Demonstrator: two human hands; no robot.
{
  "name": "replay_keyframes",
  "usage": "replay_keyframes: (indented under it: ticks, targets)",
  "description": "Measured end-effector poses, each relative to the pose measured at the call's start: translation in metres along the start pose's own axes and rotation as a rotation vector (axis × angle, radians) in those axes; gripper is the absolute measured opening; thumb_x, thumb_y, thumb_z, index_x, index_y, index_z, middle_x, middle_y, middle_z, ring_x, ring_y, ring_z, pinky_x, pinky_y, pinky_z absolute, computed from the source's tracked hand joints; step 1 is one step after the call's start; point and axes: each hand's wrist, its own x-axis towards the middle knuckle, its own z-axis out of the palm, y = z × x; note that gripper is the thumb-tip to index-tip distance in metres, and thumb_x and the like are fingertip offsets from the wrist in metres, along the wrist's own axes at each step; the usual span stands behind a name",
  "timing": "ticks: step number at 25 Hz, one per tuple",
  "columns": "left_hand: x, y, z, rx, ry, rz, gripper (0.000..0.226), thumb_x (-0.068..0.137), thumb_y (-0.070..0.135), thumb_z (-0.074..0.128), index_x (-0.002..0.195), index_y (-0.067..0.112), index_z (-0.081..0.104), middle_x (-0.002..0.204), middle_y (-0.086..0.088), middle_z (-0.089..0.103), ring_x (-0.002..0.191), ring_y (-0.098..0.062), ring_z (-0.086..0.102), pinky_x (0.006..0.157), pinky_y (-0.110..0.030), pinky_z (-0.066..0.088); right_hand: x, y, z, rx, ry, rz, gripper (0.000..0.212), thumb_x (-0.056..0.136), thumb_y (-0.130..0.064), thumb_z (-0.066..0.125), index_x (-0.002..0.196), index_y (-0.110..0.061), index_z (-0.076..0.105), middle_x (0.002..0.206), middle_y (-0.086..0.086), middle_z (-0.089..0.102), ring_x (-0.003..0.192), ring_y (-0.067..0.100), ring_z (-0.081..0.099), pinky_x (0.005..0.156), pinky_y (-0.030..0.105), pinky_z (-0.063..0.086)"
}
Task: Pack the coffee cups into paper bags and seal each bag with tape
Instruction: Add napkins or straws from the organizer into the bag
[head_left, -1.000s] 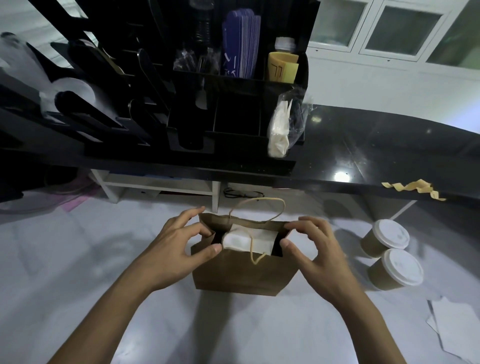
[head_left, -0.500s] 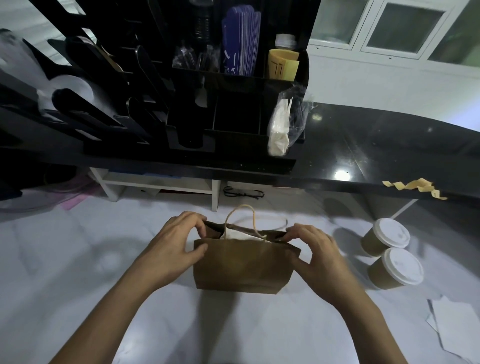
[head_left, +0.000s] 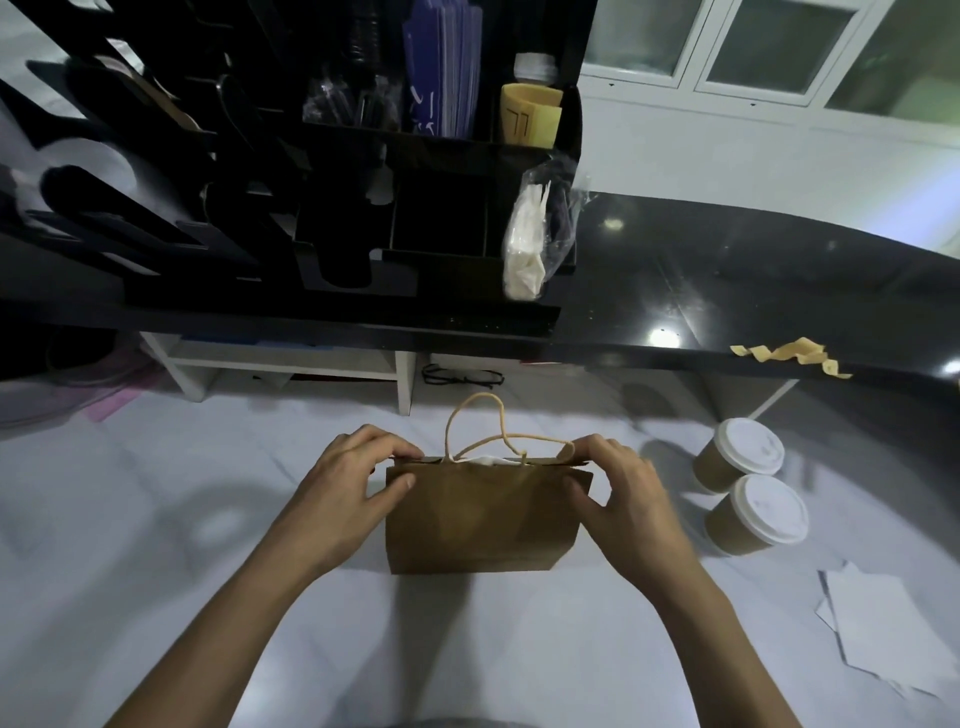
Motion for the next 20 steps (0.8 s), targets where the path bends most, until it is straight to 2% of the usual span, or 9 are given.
replay_keyframes:
  ticks: [2, 5, 7, 10, 13, 15, 18, 20]
  targets:
    - [0.000, 0.006, 0.004, -0.010, 0.004, 0.008, 0.033, 0.092, 0.028, 0.068, 0.120, 0.043, 0.060, 0.120, 0.028, 0.050, 0.118, -0.001, 0.046, 0.098, -0.033, 0.048, 0.000, 0.003, -0.003, 0.018, 0.015, -0.013, 0.030, 0.090, -0.017, 0.068, 0.102, -0.042, 0.058, 0.105, -0.031, 0.058, 0.107, -0.004, 0.051, 0.098, 0.032, 0.042]
    - [-0.002, 0.019, 0.004, -0.004, 0.037, 0.073, 0.052, 0.083, 0.027, 0.077, 0.124, 0.048, 0.053, 0.132, 0.028, 0.040, 0.127, -0.001, 0.037, 0.102, -0.025, 0.038, 0.000, 0.006, -0.005, 0.020, 0.021, -0.073, 0.031, 0.085, -0.021, 0.075, 0.103, -0.042, 0.062, 0.116, -0.029, 0.054, 0.117, -0.006, 0.047, 0.103, 0.034, 0.039]
    - [-0.002, 0.026, 0.004, 0.010, 0.040, 0.117, 0.056, 0.080, 0.028, 0.081, 0.124, 0.051, 0.054, 0.143, 0.027, 0.033, 0.134, -0.001, 0.030, 0.103, -0.021, 0.031, 0.000, 0.007, -0.005, 0.037, 0.024, -0.099, 0.031, 0.081, -0.024, 0.079, 0.102, -0.042, 0.065, 0.128, -0.026, 0.050, 0.127, -0.009, 0.040, 0.106, 0.034, 0.033]
    - [0.000, 0.027, 0.008, 0.016, 0.016, 0.141, 0.046, 0.080, 0.032, 0.081, 0.118, 0.051, 0.061, 0.155, 0.024, 0.023, 0.145, -0.009, 0.020, 0.111, -0.030, 0.023, 0.002, 0.008, -0.004, 0.026, -0.019, -0.146, 0.030, 0.080, -0.025, 0.082, 0.099, -0.044, 0.069, 0.142, -0.025, 0.043, 0.137, -0.016, 0.022, 0.111, 0.031, 0.023]
    - [0.002, 0.023, 0.011, 0.110, -0.034, 0.163, 0.024, 0.083, 0.039, 0.078, 0.104, 0.048, 0.070, 0.160, 0.024, 0.015, 0.151, -0.007, 0.002, 0.116, -0.033, 0.014, 0.006, 0.009, -0.003, 0.005, -0.084, -0.189, 0.027, 0.080, -0.025, 0.081, 0.094, -0.046, 0.073, 0.149, -0.019, 0.041, 0.148, -0.007, 0.015, 0.118, 0.034, 0.014]
    - [0.003, 0.022, 0.011, 0.164, -0.064, 0.167, 0.014, 0.084, 0.043, 0.076, 0.099, 0.043, 0.074, 0.161, 0.024, 0.014, 0.152, -0.008, -0.003, 0.120, -0.039, 0.015, 0.007, 0.007, -0.003, 0.005, -0.117, -0.201, 0.022, 0.078, -0.029, 0.078, 0.090, -0.046, 0.074, 0.151, -0.016, 0.042, 0.150, -0.005, 0.012, 0.123, 0.035, 0.006]
    - [0.007, 0.024, 0.009, 0.235, -0.143, 0.120, 0.017, 0.088, 0.049, 0.069, 0.101, 0.041, 0.076, 0.162, 0.026, 0.006, 0.152, -0.009, -0.011, 0.122, -0.044, 0.015, 0.011, 0.003, -0.005, -0.077, -0.163, -0.215, 0.014, 0.076, -0.044, 0.067, 0.087, -0.046, 0.076, 0.156, -0.014, 0.038, 0.154, 0.001, 0.004, 0.124, 0.038, -0.008]
    - [0.010, 0.028, 0.006, 0.294, -0.198, 0.108, 0.022, 0.092, 0.052, 0.063, 0.104, 0.040, 0.077, 0.163, 0.024, 0.002, 0.150, -0.009, -0.018, 0.124, -0.043, 0.010, 0.014, 0.001, -0.006, -0.169, -0.207, -0.243, 0.025, 0.077, -0.054, 0.056, 0.090, -0.047, 0.076, 0.161, -0.014, 0.031, 0.155, 0.005, -0.004, 0.124, 0.046, -0.012]
